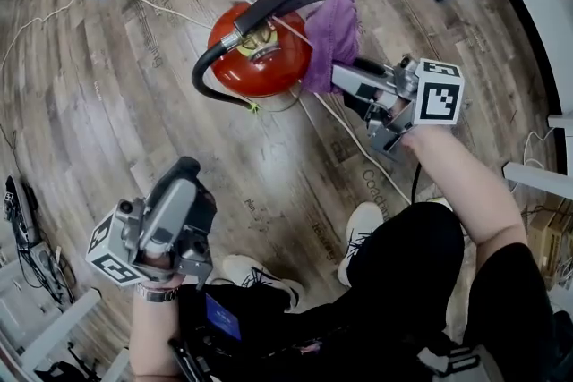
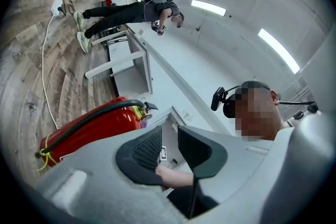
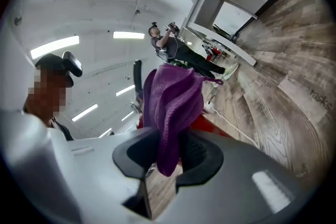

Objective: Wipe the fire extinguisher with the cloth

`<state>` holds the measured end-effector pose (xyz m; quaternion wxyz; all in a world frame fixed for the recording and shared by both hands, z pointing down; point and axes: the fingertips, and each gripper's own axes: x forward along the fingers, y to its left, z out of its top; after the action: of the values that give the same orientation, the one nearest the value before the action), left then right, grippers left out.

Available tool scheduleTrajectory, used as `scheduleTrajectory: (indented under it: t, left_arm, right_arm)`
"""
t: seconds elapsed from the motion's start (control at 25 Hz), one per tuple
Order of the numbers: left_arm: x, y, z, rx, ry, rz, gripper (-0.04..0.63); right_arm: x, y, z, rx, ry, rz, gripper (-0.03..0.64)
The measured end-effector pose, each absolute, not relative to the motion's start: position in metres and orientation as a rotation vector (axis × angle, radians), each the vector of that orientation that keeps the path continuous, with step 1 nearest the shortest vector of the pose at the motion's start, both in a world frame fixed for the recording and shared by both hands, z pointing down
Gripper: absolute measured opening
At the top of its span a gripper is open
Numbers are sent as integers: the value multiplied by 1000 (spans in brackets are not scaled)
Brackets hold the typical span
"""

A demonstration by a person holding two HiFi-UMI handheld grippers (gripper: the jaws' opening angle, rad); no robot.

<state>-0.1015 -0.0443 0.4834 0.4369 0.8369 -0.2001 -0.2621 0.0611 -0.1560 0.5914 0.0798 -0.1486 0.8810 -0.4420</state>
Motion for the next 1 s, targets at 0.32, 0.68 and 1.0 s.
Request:
scheduleTrajectory:
  t: [0.32, 0.68, 1.0]
  left_arm:
    - [-116, -40, 510, 2032, -567, -578, 87]
    - [-145, -29, 517, 2021, -677, -544, 87]
    - [-133, -28, 518, 2048, -627, -519, 87]
  right_arm:
    - [57, -138, 793, -600, 2678, -1740, 94]
    - [55, -121, 924, -794, 2963, -1989, 94]
    - [66, -144, 799, -572, 2940, -1593, 92]
